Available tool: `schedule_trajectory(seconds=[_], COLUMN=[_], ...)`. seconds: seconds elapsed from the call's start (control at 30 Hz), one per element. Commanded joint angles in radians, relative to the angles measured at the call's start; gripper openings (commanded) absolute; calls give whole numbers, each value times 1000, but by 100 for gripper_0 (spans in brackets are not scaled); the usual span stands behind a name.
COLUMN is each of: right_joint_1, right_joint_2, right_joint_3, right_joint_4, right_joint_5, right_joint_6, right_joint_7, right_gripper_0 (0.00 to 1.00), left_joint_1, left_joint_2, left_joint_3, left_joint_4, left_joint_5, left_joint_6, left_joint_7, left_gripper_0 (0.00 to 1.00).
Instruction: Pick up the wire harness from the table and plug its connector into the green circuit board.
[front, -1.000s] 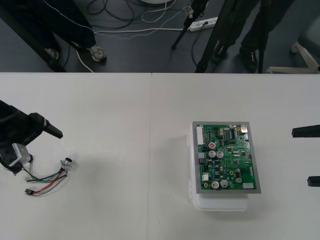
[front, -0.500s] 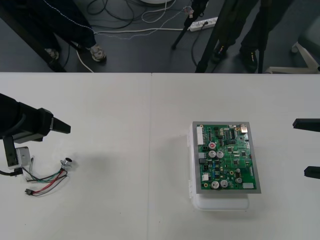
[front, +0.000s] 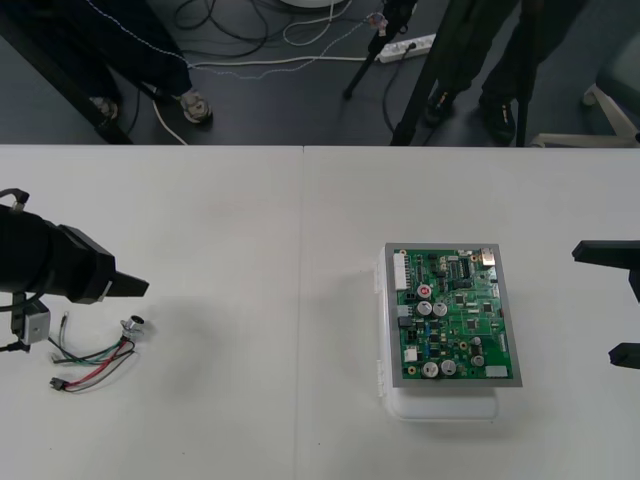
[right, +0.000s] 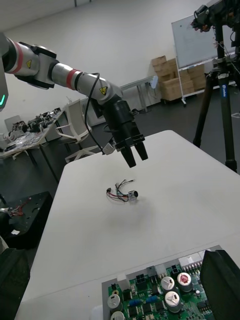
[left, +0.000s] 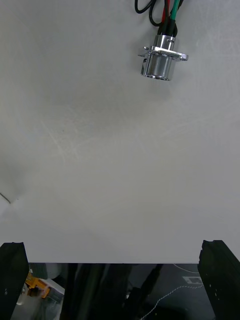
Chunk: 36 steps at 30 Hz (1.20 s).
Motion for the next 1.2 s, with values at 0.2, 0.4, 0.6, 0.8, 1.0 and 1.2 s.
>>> schedule_trajectory(seconds=[0.2,0.4,0.6,0.8,1.0,1.2], right_joint_1=[-47,-70,-82,-82,-95,-105], right_joint_2=[-51,-67,-68,-70,-70,-70], right_joint_3=[63,127,136,136,136,136], right_joint_4=[2,52,67,75,87,107], right_joint_5=[-10,-9,17,26,22,23], right_joint_6=[-8,-8,-8,-8,-8,-8], right_joint_7=[177,279,361,404,399,413], right_gripper_0=[100,100,100,100,100,100], left_joint_1=[-35,-35,-35,-35,-35,-35], left_joint_2=[61,63,58,29,-17,-66], left_joint_3=[-55,-92,-118,-131,-144,-151], left_joint_4=[-42,-29,-16,19,71,125], left_joint_5=[-36,-33,-33,-45,-71,-96], left_joint_6=[88,89,88,89,89,89], left_joint_7=[-261,-315,-321,-335,-344,-353], left_gripper_0=[100,100,100,100,100,100])
